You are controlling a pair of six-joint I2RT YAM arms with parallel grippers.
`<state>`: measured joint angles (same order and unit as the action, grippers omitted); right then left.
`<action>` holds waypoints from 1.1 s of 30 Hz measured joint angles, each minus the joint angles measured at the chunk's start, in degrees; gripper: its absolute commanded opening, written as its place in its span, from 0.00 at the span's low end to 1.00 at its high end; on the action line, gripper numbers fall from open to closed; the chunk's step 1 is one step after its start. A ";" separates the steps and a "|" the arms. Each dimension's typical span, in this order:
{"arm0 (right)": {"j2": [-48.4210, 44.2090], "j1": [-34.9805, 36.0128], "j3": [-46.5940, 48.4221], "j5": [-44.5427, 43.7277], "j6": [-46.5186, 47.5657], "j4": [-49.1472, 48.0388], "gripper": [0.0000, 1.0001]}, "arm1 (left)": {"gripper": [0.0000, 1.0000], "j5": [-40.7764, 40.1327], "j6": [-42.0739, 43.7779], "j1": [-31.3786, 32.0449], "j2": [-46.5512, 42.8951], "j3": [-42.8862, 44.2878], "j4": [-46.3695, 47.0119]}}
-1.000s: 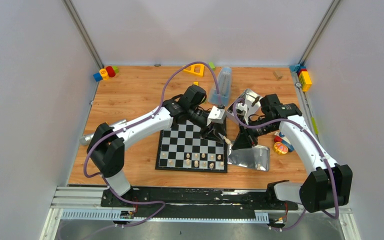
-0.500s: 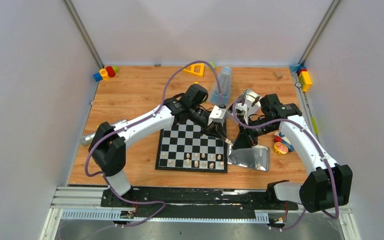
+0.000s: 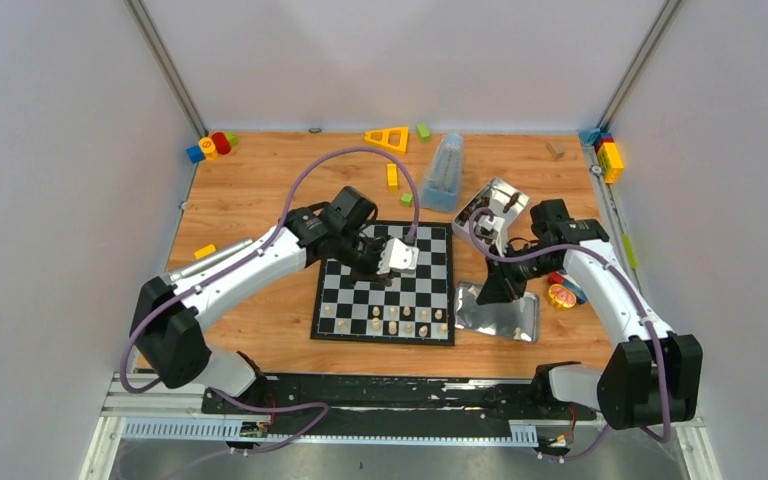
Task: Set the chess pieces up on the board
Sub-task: Place the chess piece on the chessboard.
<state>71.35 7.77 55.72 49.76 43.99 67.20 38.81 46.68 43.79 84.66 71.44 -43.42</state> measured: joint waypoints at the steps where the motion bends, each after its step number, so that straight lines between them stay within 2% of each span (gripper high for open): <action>1: -0.04 -0.59 -0.37 -0.26 0.00 -0.24 0.00 | 0.00 -3.08 0.28 0.04 -1.31 -1.49 -0.98; 7: -0.24 -3.50 -2.08 -1.27 0.02 -1.62 0.00 | 0.03 -16.13 -0.15 0.07 -2.80 -8.90 -4.87; 13: -0.37 -4.13 -3.91 -2.32 0.02 -2.19 0.00 | 0.05 -22.53 -2.32 0.07 -2.60 -12.50 -5.86; 33: -0.63 -4.22 -5.86 -3.50 0.02 -3.39 0.00 | 0.12 -25.86 -5.09 0.07 2.19 -15.98 -3.45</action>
<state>70.72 3.55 49.87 46.26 44.01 63.81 12.95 41.58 43.86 86.85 55.46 -46.87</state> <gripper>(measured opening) 0.149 0.112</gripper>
